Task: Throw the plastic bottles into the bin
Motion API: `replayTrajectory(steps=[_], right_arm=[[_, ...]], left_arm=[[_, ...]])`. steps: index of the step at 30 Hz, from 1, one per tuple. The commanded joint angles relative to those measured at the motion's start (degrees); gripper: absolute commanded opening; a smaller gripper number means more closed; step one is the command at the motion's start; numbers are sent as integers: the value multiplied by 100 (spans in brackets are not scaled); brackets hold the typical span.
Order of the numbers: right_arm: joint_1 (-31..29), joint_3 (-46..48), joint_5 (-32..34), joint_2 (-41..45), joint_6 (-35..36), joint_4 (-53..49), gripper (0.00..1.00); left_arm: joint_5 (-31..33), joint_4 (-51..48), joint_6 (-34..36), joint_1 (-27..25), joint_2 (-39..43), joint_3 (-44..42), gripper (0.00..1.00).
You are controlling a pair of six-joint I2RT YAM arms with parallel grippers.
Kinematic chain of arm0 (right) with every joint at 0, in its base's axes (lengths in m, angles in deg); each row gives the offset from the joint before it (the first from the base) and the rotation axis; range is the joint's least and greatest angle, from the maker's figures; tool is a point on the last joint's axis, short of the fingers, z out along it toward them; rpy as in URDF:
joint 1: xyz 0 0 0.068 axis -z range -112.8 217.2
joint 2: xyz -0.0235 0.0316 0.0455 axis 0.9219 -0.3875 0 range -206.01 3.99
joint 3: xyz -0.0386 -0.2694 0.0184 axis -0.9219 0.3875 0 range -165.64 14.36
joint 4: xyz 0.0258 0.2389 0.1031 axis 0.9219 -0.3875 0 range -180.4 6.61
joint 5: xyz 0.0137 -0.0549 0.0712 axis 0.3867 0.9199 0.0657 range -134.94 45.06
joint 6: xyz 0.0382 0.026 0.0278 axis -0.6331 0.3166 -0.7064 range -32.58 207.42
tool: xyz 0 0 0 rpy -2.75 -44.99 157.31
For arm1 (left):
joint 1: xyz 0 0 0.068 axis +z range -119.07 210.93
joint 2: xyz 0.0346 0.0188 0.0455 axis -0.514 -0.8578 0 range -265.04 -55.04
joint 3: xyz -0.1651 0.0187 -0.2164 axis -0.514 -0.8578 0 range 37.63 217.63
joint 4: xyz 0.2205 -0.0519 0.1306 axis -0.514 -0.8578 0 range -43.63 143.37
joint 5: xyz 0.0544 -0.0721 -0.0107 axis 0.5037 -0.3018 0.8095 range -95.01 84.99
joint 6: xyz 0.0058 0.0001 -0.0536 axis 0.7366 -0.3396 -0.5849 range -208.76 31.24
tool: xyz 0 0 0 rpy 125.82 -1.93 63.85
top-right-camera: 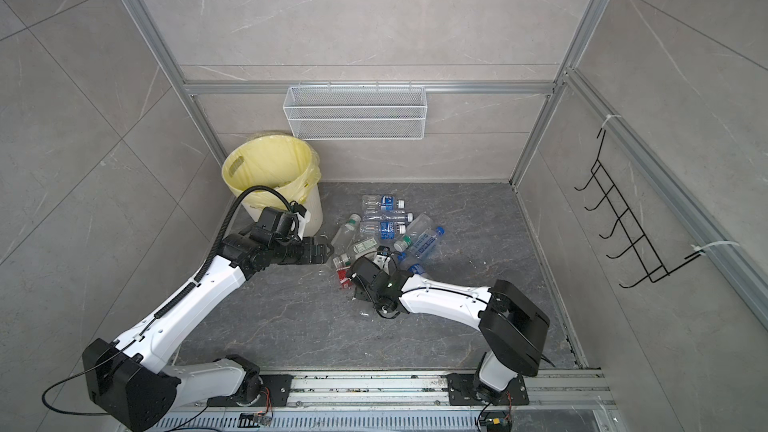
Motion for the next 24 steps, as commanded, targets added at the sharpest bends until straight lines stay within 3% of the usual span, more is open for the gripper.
replayTrajectory(steps=[1, 9, 17, 24], right_arm=[[211, -296, 208, 451, 475, -318, 59], [882, -988, -84, 870, 886, -555, 60], [1151, -1537, -413, 722, 812, -306, 59], [1235, -1805, -629, 562, 695, -61, 60]], left_arm=[[-485, 391, -319, -16, 173, -60, 100], [-1544, 1828, -1224, -110, 312, -754, 100], [-1612, 2446, -1241, -879, 57, -741, 100], [-1466, 2688, -1220, -1121, -74, -660, 99]])
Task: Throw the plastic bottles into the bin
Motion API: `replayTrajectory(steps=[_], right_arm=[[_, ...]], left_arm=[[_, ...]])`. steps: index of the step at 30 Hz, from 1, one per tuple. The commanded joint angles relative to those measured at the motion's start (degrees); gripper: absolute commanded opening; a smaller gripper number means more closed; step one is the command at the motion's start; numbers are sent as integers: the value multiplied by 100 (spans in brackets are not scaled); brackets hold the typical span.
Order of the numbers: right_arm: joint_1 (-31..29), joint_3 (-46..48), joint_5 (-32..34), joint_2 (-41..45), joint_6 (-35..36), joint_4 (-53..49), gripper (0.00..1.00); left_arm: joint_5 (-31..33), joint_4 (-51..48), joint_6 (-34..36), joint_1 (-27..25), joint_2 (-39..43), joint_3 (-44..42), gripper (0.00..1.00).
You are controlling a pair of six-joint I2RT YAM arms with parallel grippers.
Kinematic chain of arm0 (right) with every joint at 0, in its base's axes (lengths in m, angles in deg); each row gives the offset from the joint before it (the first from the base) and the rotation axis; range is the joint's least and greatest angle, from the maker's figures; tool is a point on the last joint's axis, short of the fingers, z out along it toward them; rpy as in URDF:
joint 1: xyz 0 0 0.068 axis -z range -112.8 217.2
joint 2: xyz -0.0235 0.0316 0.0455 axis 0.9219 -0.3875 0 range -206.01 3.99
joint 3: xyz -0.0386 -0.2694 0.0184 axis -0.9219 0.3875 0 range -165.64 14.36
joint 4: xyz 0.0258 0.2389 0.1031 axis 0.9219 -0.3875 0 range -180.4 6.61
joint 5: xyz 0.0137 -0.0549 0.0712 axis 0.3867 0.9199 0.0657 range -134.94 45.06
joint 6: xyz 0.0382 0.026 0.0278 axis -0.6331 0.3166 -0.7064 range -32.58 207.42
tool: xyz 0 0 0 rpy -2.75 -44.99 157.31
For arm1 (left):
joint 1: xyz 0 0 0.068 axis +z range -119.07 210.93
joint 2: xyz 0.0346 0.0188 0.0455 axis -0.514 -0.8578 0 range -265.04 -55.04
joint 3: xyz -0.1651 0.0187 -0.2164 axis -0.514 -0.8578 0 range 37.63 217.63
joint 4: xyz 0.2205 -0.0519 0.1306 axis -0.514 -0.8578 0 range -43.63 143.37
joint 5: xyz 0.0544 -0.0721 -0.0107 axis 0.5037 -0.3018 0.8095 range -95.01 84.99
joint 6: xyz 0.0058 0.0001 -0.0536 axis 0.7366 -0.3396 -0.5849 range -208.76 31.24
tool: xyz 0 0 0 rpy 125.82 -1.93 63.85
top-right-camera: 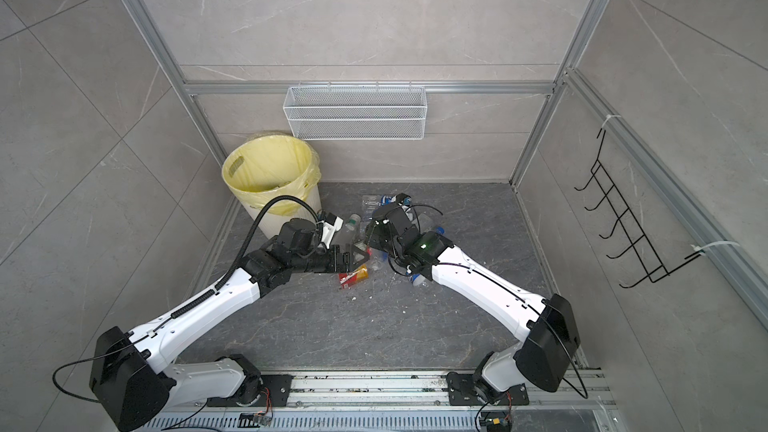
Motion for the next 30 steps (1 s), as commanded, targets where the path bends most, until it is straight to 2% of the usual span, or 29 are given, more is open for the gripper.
replayTrajectory(steps=[1, 17, 30], right_arm=[[33, -275, -235, -108, -69, 283, 59], [237, -402, -212, -83, -48, 330, 58], [313, -437, -168, -213, -127, 368, 59]], left_arm=[[-64, 392, -62, -73, -73, 191, 99], [-10, 887, -342, -192, 90, -89, 97], [95, 1204, -489, -577, 127, -24, 96]])
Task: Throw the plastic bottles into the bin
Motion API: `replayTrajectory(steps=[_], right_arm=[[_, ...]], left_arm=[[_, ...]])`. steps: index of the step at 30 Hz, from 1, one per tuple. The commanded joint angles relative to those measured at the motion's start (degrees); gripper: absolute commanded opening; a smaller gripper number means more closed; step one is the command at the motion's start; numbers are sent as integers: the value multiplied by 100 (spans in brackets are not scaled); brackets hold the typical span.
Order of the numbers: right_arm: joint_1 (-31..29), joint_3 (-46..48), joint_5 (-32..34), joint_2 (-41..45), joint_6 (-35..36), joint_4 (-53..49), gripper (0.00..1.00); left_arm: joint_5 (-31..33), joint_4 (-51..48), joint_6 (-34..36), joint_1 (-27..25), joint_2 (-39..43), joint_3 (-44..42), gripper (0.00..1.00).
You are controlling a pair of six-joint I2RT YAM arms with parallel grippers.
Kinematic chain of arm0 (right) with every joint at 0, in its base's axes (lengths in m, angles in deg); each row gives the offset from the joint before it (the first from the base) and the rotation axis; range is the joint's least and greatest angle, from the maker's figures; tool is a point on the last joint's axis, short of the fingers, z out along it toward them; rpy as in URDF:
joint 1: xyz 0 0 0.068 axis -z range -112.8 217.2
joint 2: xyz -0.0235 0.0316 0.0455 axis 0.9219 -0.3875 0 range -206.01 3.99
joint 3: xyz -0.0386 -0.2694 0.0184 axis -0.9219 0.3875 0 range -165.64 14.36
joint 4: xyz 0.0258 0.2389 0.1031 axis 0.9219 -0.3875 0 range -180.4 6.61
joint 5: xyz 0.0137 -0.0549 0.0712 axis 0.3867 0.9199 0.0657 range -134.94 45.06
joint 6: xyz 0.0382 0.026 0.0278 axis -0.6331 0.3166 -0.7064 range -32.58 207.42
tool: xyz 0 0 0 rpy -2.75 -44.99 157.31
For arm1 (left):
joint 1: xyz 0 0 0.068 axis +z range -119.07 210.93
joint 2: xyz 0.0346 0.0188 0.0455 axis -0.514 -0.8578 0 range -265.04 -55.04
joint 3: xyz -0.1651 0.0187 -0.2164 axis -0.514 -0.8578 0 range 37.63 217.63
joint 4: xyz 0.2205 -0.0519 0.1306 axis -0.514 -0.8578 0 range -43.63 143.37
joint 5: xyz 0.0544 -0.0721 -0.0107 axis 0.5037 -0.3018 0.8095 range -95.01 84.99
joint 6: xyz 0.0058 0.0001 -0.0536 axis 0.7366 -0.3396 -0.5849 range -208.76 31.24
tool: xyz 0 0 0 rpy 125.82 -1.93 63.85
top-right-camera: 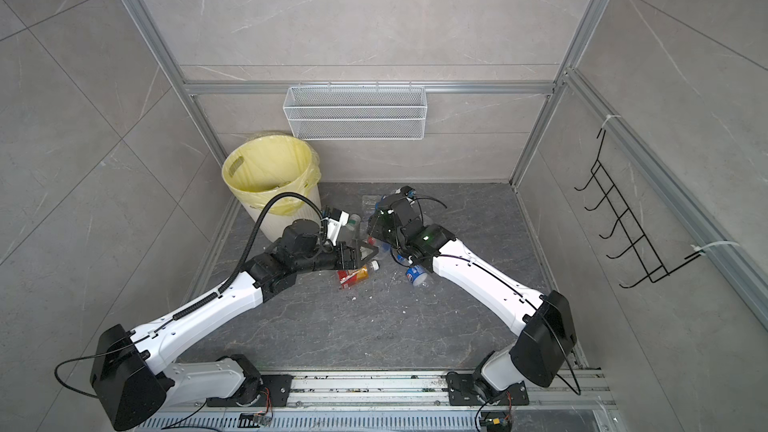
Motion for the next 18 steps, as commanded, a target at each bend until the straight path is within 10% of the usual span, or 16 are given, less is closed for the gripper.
replayTrajectory(steps=[1, 18], right_arm=[[24, -218, -6, -70, -110, 209, 59], [45, -12, -147, -1, -215, 349, 58]], left_arm=[[-101, 246, -54, -94, 143, 25, 96], [435, 499, -238, -114, -42, 26, 92]])
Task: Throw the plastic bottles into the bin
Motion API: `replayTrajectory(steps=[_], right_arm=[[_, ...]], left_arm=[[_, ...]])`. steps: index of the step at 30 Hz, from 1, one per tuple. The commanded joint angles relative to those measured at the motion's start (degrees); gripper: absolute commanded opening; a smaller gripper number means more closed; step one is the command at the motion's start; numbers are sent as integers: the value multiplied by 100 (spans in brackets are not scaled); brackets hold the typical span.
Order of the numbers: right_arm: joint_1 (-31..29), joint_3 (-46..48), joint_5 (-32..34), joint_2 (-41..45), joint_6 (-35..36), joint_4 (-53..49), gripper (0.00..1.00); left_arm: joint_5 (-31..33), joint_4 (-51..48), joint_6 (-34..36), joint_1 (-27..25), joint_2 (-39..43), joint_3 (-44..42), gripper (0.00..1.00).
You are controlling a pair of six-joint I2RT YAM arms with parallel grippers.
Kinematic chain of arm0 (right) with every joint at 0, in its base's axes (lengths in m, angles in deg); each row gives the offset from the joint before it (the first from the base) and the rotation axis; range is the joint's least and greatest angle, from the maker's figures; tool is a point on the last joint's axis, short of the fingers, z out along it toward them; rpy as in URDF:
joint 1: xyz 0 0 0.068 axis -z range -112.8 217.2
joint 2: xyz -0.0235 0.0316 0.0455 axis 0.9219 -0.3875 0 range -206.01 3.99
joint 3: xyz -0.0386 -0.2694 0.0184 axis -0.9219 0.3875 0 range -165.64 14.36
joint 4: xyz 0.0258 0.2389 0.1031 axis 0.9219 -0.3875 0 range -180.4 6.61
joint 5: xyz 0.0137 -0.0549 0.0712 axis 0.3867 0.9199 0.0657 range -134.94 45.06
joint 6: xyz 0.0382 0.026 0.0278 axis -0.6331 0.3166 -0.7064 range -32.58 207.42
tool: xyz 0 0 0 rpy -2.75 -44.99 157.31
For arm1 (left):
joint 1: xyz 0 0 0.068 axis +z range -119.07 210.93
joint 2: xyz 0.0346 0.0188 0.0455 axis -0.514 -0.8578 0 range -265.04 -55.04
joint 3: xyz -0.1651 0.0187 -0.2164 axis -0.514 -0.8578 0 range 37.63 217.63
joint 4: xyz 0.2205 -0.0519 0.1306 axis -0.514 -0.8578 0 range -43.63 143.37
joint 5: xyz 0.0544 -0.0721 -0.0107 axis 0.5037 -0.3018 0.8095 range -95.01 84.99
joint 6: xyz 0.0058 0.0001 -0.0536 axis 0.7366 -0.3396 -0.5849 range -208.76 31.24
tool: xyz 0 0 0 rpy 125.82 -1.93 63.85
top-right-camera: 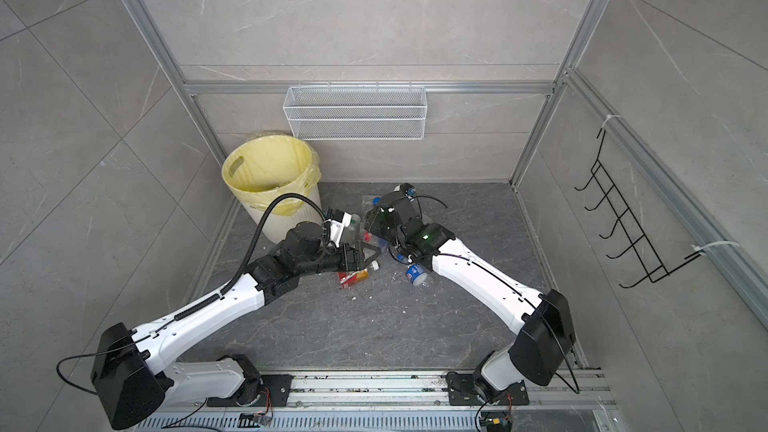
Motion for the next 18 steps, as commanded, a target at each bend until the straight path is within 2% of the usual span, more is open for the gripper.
replayTrajectory(steps=[1, 5, 18], right_arm=[[20, 38, -24, 32, -91, 111, 59], [23, 88, -50, 54, -113, 144, 58], [22, 199, -115, 109, -132, 173, 58]], left_arm=[[207, 298, -90, 2, -29, 72, 92], [581, 70, -143, 8, 3, 85, 92], [990, -116, -168, 29, 4, 25, 92]])
